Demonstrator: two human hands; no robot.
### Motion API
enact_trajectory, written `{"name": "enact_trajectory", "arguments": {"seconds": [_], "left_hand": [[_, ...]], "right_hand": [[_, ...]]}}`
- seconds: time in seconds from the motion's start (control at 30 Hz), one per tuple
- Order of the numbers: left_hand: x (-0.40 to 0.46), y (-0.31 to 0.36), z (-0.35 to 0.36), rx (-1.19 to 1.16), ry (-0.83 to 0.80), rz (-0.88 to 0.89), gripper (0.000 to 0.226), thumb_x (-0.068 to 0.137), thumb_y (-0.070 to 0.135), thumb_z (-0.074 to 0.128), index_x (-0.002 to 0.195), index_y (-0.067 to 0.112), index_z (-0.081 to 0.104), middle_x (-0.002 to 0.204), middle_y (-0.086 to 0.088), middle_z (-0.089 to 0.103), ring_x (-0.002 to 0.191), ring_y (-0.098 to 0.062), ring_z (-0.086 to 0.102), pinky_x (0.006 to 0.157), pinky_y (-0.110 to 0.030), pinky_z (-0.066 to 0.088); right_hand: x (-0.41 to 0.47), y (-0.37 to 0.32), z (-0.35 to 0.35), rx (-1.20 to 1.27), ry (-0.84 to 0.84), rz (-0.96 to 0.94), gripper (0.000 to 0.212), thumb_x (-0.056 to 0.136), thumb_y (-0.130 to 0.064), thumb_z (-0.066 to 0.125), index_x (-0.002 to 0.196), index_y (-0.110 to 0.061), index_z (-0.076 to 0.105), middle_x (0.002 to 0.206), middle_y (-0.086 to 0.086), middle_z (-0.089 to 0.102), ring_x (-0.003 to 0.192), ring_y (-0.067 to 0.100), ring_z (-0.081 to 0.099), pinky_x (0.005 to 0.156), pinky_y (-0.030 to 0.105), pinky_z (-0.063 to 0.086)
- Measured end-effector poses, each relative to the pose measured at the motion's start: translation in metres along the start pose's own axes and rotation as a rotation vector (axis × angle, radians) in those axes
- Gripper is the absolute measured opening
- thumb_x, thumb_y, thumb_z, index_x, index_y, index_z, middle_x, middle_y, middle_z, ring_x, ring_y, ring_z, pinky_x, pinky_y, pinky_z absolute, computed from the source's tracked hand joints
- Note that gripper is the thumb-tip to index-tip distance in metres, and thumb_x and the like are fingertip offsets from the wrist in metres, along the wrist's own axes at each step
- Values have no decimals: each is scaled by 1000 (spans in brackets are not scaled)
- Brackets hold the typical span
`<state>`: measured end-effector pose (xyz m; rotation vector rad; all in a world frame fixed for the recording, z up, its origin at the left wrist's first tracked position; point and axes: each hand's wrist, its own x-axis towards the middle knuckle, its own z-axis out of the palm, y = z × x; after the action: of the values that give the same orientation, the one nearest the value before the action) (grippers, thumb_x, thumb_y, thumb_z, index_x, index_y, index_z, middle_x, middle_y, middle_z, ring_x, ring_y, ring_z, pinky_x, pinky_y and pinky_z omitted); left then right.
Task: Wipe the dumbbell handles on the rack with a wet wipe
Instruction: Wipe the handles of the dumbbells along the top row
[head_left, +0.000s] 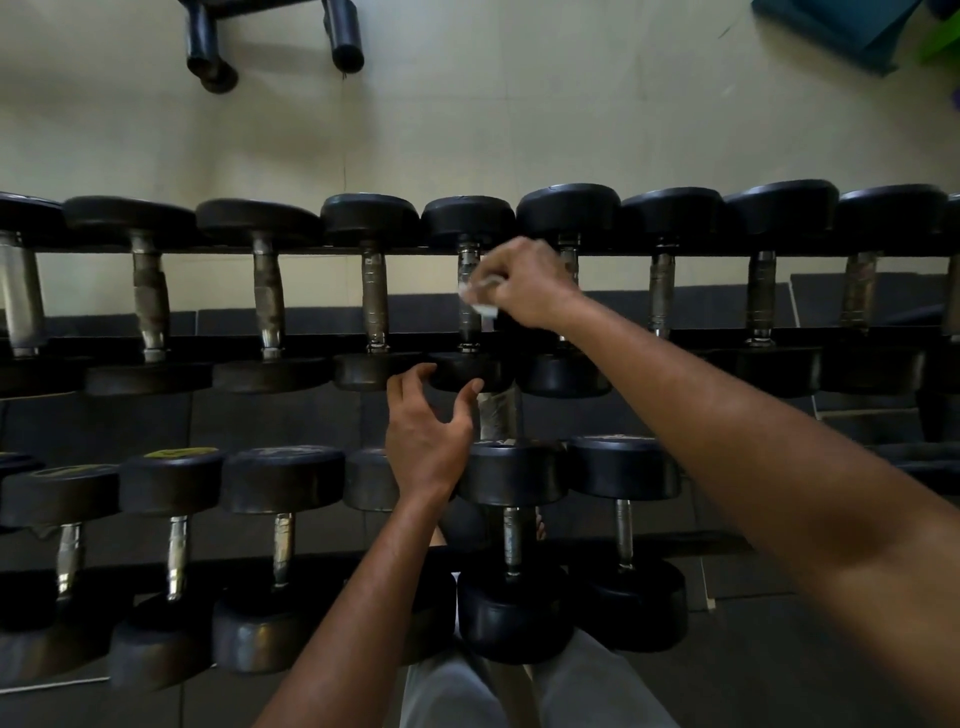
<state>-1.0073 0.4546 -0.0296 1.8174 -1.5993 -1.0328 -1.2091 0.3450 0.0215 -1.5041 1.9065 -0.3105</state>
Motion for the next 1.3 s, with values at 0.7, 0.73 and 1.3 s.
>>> {"name": "enact_trajectory", "arguments": {"seconds": [0.7,0.73,1.3], "left_hand": [[-2,-6,0,-7,9,-19,62,88,70,74,129,25,61,133,10,54,99,-3,55,67,-26,47],[-3,-6,0,-9,11,-16,63,88,71,73,129,25,61,133,9,54,99,-3,55,67,-27,47],[-12,-1,56,-699,37,-477,93,64,30,106,140,25,53,123,23,64,102,19,65,90,-11,55]], "right_hand": [[43,-63,6,-823,-189,-301,17,98,-27,72,113,-28,81,110,1,77,106,29,70,82,32,51],[42,-65,9,-826,-225,-304,17,97,-31,74,113,-30,81,109,-1,77,103,29,70,81,33,53],[-21,28,16,258,46,51,18,95,-39,80,110,-29,83,98,-13,79,55,6,66,59,20,55]]}}
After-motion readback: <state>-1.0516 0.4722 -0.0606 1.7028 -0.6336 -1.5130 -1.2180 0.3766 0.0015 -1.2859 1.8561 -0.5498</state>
